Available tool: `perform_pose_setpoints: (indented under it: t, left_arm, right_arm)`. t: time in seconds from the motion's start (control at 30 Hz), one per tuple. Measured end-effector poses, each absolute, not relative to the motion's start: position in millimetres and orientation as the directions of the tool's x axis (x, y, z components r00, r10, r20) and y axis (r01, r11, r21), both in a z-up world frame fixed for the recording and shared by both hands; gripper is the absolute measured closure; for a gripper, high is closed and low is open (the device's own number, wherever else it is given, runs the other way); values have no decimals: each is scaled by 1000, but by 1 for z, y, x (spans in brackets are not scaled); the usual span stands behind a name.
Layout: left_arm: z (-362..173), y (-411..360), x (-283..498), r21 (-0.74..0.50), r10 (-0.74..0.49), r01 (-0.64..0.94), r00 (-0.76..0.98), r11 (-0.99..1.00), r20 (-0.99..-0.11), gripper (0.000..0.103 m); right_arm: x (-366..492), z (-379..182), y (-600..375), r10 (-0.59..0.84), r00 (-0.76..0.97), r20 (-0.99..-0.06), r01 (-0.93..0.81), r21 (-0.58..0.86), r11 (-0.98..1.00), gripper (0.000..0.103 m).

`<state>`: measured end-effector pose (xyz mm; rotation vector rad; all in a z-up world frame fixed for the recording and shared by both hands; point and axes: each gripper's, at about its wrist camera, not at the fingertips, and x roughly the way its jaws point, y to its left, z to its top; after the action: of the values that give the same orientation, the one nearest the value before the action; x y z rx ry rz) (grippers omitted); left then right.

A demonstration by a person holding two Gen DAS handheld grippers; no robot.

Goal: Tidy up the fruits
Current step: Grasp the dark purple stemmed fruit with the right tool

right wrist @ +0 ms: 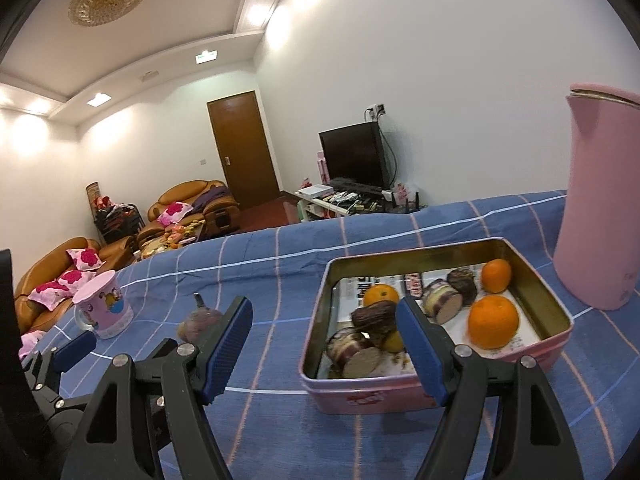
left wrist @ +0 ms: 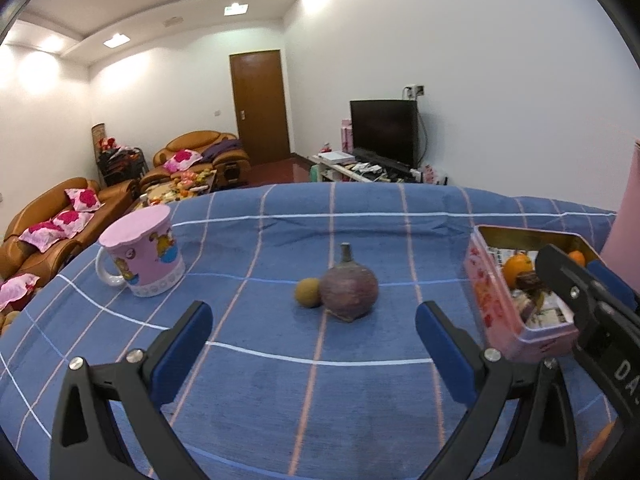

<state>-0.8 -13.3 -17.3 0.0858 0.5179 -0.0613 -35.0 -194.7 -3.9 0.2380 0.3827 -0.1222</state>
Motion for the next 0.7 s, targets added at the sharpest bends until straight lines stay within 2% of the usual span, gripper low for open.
perform_pose_setpoints:
  t: [0.4,0.53,0.7]
  left_arm:
    - [-23,26,28,78,66,-28,838,997,-542,0]
    - [-29,40,38,80,106,-73,809,994,-578,0]
    - [-39,55,51,96,159,-127,750,987,-642,0]
  right_arm:
    - [-18,-5,-170,-37,914,-405,119,180,976,27]
    - [-9,-7,-163,-18,904,-428,102,173,980,27]
    - [14,-14,-149,45,864,-501,44,165,985,27]
